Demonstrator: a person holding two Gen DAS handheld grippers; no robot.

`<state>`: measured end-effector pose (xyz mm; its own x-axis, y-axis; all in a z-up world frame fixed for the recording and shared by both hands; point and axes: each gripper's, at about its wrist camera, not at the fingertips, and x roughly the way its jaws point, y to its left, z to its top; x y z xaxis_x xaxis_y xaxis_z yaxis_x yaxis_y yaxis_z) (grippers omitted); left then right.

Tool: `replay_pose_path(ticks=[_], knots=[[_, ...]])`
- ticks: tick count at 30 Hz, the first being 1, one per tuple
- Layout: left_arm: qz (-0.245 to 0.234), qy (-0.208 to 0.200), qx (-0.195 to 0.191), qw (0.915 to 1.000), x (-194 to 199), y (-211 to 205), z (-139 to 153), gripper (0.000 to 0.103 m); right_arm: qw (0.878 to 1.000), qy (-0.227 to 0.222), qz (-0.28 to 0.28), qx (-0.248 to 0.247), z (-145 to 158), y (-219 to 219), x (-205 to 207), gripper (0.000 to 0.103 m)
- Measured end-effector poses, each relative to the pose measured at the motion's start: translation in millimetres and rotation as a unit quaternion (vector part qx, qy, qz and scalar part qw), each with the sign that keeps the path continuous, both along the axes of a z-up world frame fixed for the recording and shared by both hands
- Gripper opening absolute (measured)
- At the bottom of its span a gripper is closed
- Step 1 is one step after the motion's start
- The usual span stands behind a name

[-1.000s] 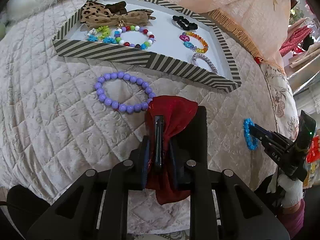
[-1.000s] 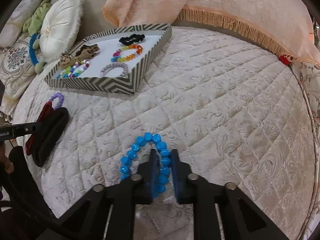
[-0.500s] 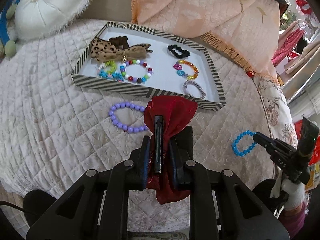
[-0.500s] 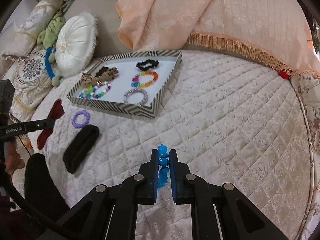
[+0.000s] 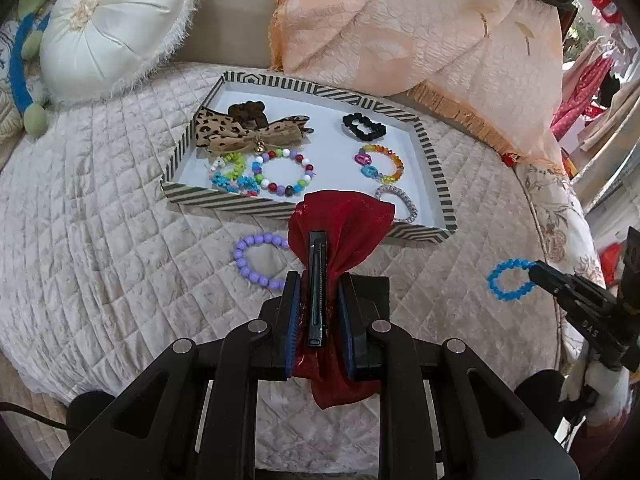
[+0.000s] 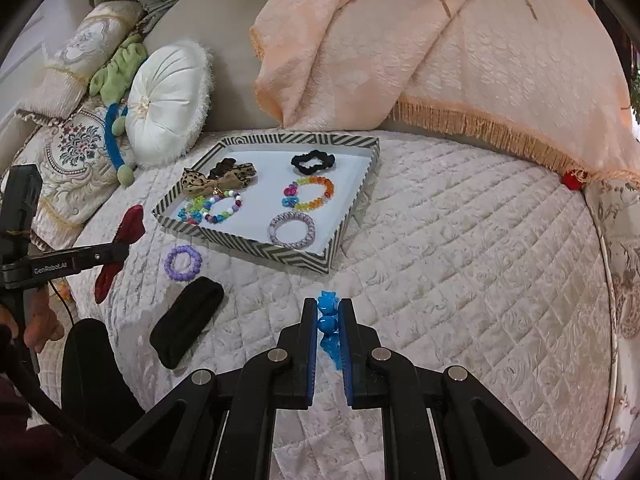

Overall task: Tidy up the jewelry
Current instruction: 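Lift red bow with left tool while right tool carries blue bracelet toward tray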

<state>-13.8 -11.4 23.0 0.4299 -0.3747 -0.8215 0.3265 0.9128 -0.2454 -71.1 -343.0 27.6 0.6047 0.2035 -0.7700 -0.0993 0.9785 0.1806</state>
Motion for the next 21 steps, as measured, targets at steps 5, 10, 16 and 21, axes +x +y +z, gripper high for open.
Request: replay_pose_path(ticks=[5, 10, 16, 21], knots=[[0.002, -0.009, 0.012, 0.9999, 4.2, -5.6, 2.0, 0.017, 1.000, -0.004, 0.008, -0.002, 7.0, 5.0, 7.7, 0.009], [0.000, -0.019, 0.022, 0.9996, 12.2, -13.0, 5.7, 0.017, 1.000, -0.011, 0.015, -0.002, 15.6, 11.2, 20.5, 0.010], [-0.004, -0.029, 0.033, 0.9990, 23.7, -20.6, 10.2, 0.017, 1.000, -0.018, 0.025, -0.002, 22.0, 18.2, 38.8, 0.009], [-0.003, -0.033, 0.040, 0.9986, 33.6, -24.0, 11.9, 0.017, 0.999, -0.017, 0.030, 0.001, 22.0, 21.4, 52.6, 0.010]])
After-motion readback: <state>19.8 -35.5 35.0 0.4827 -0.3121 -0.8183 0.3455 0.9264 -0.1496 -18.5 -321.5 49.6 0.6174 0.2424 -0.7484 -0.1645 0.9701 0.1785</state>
